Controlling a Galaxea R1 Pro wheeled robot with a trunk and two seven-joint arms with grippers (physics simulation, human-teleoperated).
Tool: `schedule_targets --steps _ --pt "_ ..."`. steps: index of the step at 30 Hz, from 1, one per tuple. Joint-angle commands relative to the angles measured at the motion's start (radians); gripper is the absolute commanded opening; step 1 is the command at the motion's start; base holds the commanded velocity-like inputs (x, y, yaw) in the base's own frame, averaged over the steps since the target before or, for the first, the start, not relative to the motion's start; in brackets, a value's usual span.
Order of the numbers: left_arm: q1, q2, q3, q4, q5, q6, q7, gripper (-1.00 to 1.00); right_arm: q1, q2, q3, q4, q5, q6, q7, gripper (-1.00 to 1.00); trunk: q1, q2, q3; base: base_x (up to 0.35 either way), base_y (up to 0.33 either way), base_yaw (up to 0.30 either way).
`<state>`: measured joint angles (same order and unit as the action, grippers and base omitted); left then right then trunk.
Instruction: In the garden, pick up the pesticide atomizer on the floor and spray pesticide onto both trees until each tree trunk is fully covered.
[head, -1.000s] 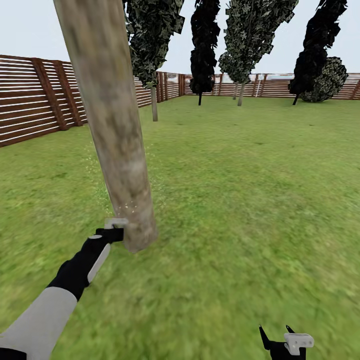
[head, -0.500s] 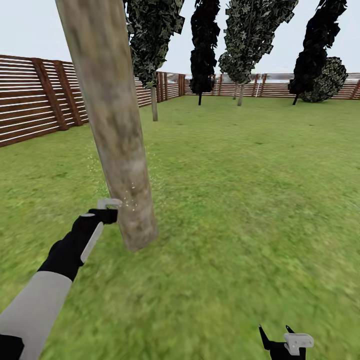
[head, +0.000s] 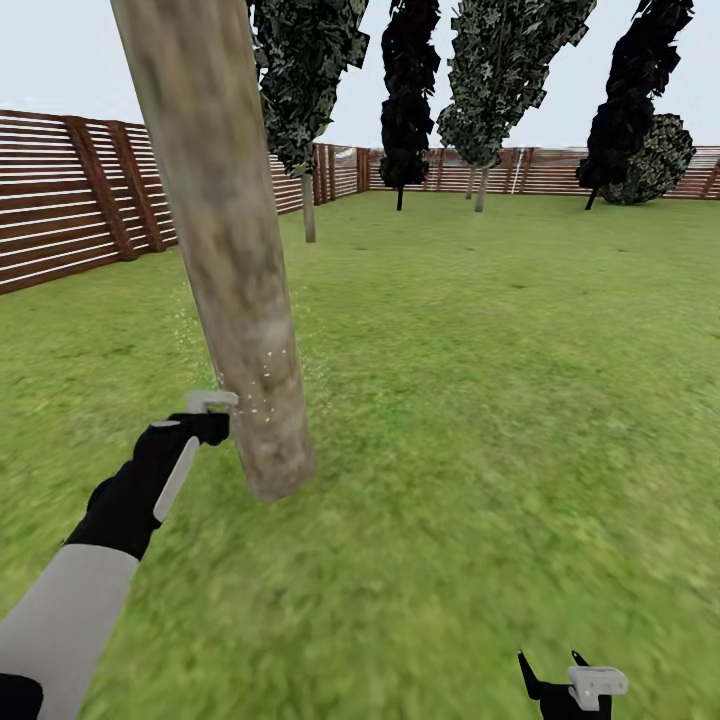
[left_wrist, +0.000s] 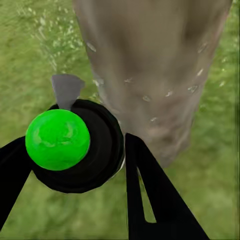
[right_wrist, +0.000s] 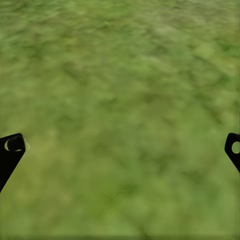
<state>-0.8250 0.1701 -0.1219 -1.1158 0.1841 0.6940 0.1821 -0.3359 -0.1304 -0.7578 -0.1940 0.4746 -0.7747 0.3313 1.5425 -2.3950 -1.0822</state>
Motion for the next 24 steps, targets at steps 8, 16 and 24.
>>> schedule_targets --steps 8,16,24 --pt "-0.009 -0.031 -0.007 -0.073 -0.008 0.049 0.005 -1.00 0.000 0.000 0.000 0.000 0.000 0.000 0.000 1.00 0.000 0.000 0.000 -0.091 0.000 0.000" --pt "-0.013 -0.064 -0.029 -0.082 -0.003 0.074 0.000 -1.00 0.000 0.000 0.000 0.000 0.001 0.000 0.000 1.00 0.000 0.000 0.000 0.000 0.000 0.000" --pt "-0.033 -0.026 -0.023 -0.124 -0.008 0.174 0.000 -1.00 0.000 0.000 0.000 0.000 0.001 0.001 0.000 1.00 0.000 0.000 0.000 0.000 0.000 0.000"
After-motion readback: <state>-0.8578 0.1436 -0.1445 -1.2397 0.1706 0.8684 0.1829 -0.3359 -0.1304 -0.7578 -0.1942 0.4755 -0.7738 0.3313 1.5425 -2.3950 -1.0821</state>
